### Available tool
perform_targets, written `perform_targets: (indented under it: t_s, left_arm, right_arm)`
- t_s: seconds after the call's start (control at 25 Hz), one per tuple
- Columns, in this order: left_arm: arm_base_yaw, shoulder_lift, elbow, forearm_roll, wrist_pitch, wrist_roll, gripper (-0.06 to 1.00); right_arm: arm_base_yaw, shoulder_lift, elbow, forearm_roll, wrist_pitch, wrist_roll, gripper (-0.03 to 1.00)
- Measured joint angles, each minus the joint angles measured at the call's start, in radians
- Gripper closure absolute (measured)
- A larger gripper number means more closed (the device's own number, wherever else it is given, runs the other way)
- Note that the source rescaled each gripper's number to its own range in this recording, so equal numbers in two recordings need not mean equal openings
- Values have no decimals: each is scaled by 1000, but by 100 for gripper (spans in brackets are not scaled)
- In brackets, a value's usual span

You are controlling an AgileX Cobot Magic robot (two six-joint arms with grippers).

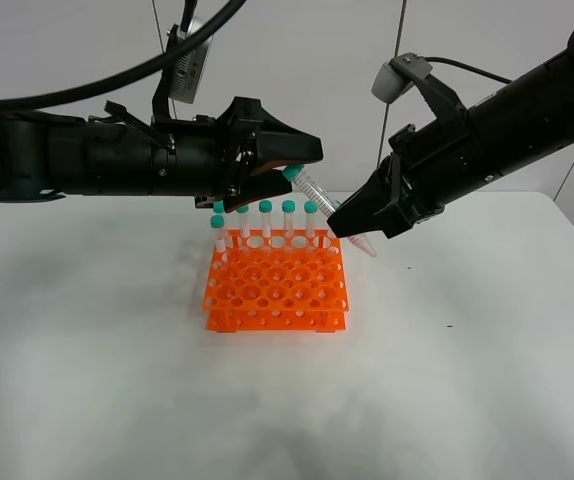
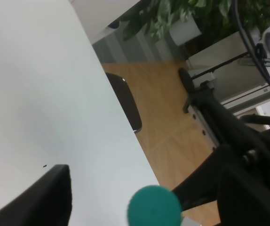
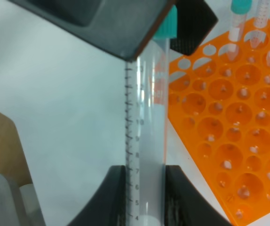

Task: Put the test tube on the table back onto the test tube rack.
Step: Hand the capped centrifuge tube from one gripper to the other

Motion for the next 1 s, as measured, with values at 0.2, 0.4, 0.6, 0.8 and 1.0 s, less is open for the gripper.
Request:
perform_targets:
  t_s: [0.2, 0.4, 0.6, 0.8, 1.0]
  left_arm:
    - [0, 0, -6, 0, 7, 0, 12]
    - [0, 0, -6, 19, 9, -2, 12]
    - [0, 0, -6, 23, 9, -2, 12]
    - [0, 0, -6, 23, 14, -3, 36]
    - [0, 0, -6, 26, 32, -3, 75]
  right_arm:
    - [0, 0, 0, 0, 0, 1, 96]
    - [0, 0, 0, 0, 0, 5, 96]
    - [0, 0, 0, 0, 0, 5, 96]
    - [0, 0, 0, 0, 0, 6, 96]
    - [0, 0, 0, 0, 0, 7, 96]
